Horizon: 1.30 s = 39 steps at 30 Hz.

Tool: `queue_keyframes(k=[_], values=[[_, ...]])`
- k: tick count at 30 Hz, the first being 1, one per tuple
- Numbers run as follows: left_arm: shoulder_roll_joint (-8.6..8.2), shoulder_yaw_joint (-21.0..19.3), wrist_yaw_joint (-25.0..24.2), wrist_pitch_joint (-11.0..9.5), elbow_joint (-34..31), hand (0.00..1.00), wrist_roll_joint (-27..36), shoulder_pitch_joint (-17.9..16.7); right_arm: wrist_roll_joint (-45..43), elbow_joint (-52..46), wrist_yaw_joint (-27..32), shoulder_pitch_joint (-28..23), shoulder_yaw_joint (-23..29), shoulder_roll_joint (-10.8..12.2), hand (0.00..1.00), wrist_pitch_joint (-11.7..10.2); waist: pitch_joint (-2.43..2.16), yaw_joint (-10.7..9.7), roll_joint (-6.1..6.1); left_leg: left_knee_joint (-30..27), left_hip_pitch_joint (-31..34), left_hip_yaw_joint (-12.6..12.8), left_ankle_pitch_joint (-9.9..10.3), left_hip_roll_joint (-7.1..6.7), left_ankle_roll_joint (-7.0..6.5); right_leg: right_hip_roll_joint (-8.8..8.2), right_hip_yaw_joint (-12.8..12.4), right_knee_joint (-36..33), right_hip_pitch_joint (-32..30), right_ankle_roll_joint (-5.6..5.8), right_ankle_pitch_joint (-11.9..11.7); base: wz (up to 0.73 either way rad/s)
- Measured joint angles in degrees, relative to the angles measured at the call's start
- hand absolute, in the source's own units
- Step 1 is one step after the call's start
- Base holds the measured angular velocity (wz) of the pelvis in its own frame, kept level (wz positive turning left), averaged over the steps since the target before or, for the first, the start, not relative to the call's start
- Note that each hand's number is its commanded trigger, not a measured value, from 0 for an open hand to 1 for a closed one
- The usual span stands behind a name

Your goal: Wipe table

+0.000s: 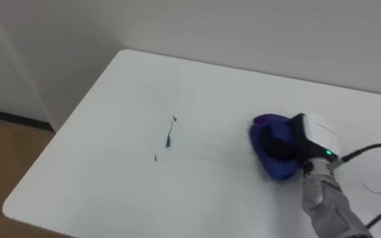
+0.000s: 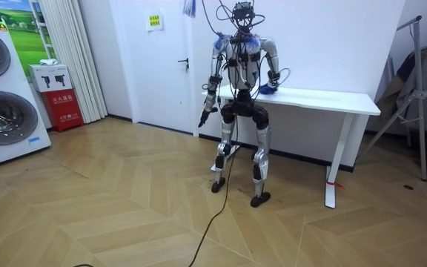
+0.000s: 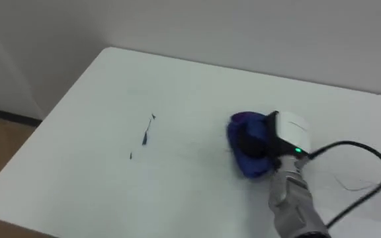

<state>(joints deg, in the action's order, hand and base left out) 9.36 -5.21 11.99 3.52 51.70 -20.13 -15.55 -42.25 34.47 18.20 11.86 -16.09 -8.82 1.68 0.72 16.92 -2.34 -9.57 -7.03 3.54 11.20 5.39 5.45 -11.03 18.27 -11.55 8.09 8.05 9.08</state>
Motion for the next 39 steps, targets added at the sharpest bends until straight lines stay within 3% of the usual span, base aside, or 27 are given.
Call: queue_keyframes(k=[3, 5, 8, 10, 13, 18, 20, 23, 27, 30, 31, 33, 35, 36, 38, 39], values=[[0.47, -0.57, -0.04, 1.40, -0.57, 0.00, 1.34, -2.87, -0.52, 0.16, -0.70, 0.88, -0.50, 0.33, 1.00, -1.25, 0.00, 0.55, 0.00, -0.28, 0.66, -1.38, -0.07, -0.10, -0.11, -0.01, 2.50, 0.60, 0.10, 0.00, -0.28, 0.21], [0.51, -1.25, -0.12, 2.05, -0.87, 0.00, 1.33, -5.27, -0.63, 1.38, 0.66, -0.27, 0.64, -0.26, 1.00, -2.51, 0.04, -0.80, 0.30, -0.51, 0.50, -2.18, -0.07, -0.23, -0.13, 0.00, 3.28, 1.18, 1.03, 0.02, -0.29, 0.26], [0.41, -4.73, -0.29, 2.39, -0.99, 0.00, 1.12, -7.45, -0.42, 2.61, 6.14, -6.28, 5.24, -0.38, 1.00, -7.34, -0.13, -4.74, 0.49, -0.51, -0.17, -2.91, -0.10, -0.53, -0.17, -0.01, 3.87, 2.49, 3.52, 0.03, -0.29, 0.41], [0.54, -8.78, -0.15, 2.01, -0.91, 0.00, -1.63, -7.81, -0.47, 2.94, 11.50, -11.89, 11.04, -0.46, 1.00, -10.77, -0.36, -8.37, 0.19, -0.48, -0.77, -2.39, -0.15, -0.96, -0.26, -0.38, 4.04, 3.02, 5.07, 0.21, -0.17, 0.26], [1.00, -11.86, 1.08, 1.01, -0.61, 0.00, -3.25, -7.71, 1.33, 3.15, 17.79, -19.15, 16.95, -2.96, 1.00, -12.16, -1.40, -10.53, 0.25, 0.05, -2.00, -1.49, -0.12, -1.37, -0.39, -0.90, 4.09, 2.91, 5.81, 0.46, -0.21, -0.07], [1.06, -12.51, 1.06, -0.01, -0.83, 0.00, -3.72, -4.67, 4.42, 8.35, 19.63, -20.69, 23.73, -5.32, 1.00, -12.28, -1.58, -11.59, -0.02, -0.38, -2.52, -0.65, -0.01, -1.28, -0.63, -0.98, 4.00, 2.86, 6.20, 0.75, -0.36, -0.13], [1.01, -10.84, 1.31, -0.09, -1.08, 0.00, -3.02, -4.00, 6.15, 9.38, 18.93, -19.82, 23.03, -5.74, 1.00, -12.08, -1.68, -11.31, 0.26, -0.29, -2.56, -0.79, 0.05, -1.20, -0.63, -0.92, 3.92, 2.75, 6.27, 0.82, -0.31, -0.08], [0.21, -6.11, 1.92, -0.04, -1.07, 0.00, -1.79, -3.21, 6.87, 9.61, 17.16, -16.60, 21.33, -5.61, 1.00, -8.54, -1.73, -10.80, 0.87, -0.39, -2.60, -1.49, 0.16, -1.13, -0.41, -0.68, 3.26, 1.76, 5.61, 0.66, -0.40, -0.13], [-1.18, -0.95, 3.77, 0.71, 0.07, 0.00, -0.12, -2.34, 7.95, 4.52, 10.20, -11.36, 13.25, -4.51, 1.00, 0.39, -1.37, -6.33, 0.73, -0.34, -2.13, -1.96, 0.14, -0.23, -0.38, 1.32, -0.63, 0.71, 2.33, -1.17, -1.61, -0.52], [-1.54, 1.30, 3.71, 1.49, 0.18, 0.00, -0.15, -1.42, 2.23, 1.38, 3.83, -5.65, 4.66, -1.29, 1.00, 2.10, -1.03, -3.43, 0.45, -0.42, -1.04, -4.19, 0.08, -0.03, -0.26, 2.41, -1.06, 0.66, 0.57, -1.95, -2.09, -0.21], [-1.53, 1.62, 3.64, 1.53, 0.17, 0.00, -0.10, -1.33, 1.04, 1.21, 2.71, -4.12, 3.06, -0.21, 1.00, 2.19, -0.93, -2.83, 0.39, -0.44, -0.81, -4.55, 0.07, -0.03, -0.23, 2.52, -1.04, 0.61, 0.35, -2.02, -2.06, -0.07], [-1.48, 2.11, 2.95, 2.06, -0.26, 0.00, 0.44, -0.42, -1.29, 0.78, -0.24, 1.82, -1.28, 2.26, 1.00, 0.86, 0.04, -0.15, 0.23, -1.08, 0.66, -5.17, -0.01, -0.18, -0.21, 2.34, -1.05, -0.41, -1.60, -2.33, -1.75, 0.09], [-1.27, 2.03, 2.20, 2.81, -0.16, 0.00, 0.53, -0.63, -0.74, 2.65, -0.64, 5.52, -1.95, 3.08, 1.00, -0.74, 0.23, 1.40, 0.31, -2.27, 1.91, -5.57, -0.15, -0.42, -0.80, 1.87, -0.30, -0.94, -2.10, -2.24, -1.71, 0.21], [-1.02, 1.97, 1.74, 3.43, -0.15, 0.00, 0.64, -1.30, -0.76, 4.98, -0.49, 6.97, -1.92, 3.12, 1.00, -1.19, 0.31, 1.75, 0.43, -3.07, 2.50, -5.68, -0.04, -0.69, -1.01, 1.21, 1.51, -1.99, -2.20, -1.96, -1.52, 0.33], [-0.81, 1.78, 1.10, 3.56, 0.02, 0.00, 0.92, -1.90, -0.57, 9.80, 0.59, 6.66, -0.23, 2.37, 1.00, -1.71, 0.41, 1.68, 0.71, -4.14, 2.64, -5.08, 0.24, -1.10, -1.59, -0.16, 2.98, -4.81, -3.07, -1.81, -1.42, 0.32], [-0.62, 1.67, 1.01, 3.55, 0.06, 0.00, 0.97, -2.01, 1.52, 11.14, 2.01, 4.92, 2.26, 2.20, 1.00, -3.22, 0.40, 1.56, 0.68, -4.76, 3.23, -4.20, 0.49, -1.27, -2.14, -1.13, 3.17, -7.12, -4.44, -1.81, -1.42, 0.06]])
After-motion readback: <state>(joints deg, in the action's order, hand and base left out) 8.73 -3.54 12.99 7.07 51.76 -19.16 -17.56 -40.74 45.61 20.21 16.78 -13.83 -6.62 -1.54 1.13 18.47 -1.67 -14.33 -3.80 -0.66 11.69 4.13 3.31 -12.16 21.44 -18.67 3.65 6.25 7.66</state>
